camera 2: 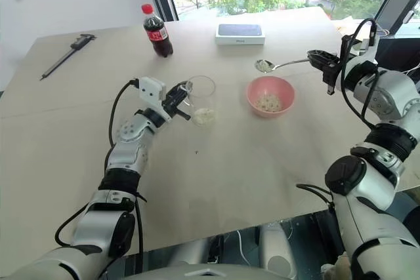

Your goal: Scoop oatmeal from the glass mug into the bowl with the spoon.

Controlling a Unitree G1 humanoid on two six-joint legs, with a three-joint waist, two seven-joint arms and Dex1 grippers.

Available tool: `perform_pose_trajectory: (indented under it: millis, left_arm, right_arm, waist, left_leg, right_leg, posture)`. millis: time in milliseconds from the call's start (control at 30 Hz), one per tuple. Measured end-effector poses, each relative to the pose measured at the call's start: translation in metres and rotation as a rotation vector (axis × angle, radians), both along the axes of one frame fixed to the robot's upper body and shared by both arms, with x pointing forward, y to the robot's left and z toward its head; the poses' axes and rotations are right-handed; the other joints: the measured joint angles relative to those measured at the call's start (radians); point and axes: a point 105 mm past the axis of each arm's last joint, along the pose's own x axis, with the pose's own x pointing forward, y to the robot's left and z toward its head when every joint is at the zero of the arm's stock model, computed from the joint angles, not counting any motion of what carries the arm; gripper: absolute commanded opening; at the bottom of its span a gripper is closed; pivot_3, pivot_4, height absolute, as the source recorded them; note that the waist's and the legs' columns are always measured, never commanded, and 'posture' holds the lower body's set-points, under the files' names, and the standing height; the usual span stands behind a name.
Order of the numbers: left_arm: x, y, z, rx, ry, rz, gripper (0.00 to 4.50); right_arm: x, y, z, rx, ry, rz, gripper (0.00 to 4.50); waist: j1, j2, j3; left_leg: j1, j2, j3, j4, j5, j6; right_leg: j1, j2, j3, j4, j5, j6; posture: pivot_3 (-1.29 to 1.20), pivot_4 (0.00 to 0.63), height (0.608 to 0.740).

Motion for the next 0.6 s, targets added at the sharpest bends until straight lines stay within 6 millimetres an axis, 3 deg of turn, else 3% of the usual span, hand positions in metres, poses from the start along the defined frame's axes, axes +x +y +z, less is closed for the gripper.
perform_pose_trajectory:
  millis: [333, 433, 600]
  left_arm:
    - [-0.005, 0.017, 0.0, -0.059, 0.035, 0.076, 0.06]
    - [-0.007, 0.018, 0.001, -0.065, 0.041, 0.089, 0.06]
    - [-0.008, 0.017, 0.001, -0.072, 0.047, 0.096, 0.06]
  right_arm:
    - [0.006, 0.011, -0.012, -0.477, -0.088, -0.004, 0.0]
    - [0.004, 0.02, -0.001, -0.69, -0.214, 0.02, 0.0]
    - [-0.009, 0.056, 0.024, -0.974, -0.504, 0.145, 0.0]
  waist:
    - [0.003, 0.0, 0.0]
    - [0.004, 0.0, 0.0]
    - [0.004, 0.0, 0.0]
  left_leg:
    - [-0.001, 0.0, 0.001, 0.0, 0.001, -0.002]
    - [-0.001, 0.0, 0.001, 0.0, 0.001, -0.002]
    - [-0.001, -0.001, 0.0, 0.0, 0.001, -0.003]
  right_leg:
    - [-0.001, 0.0, 0.001, -0.002, 0.001, 0.001]
    - [-0.001, 0.0, 0.001, -0.003, 0.001, 0.001]
    - [-0.001, 0.0, 0.0, -0.003, 0.001, 0.001]
  posture:
    - [0.0, 0.15, 0.74]
    - [0.0, 0.15, 0.74]
    - [0.0, 0.15, 0.74]
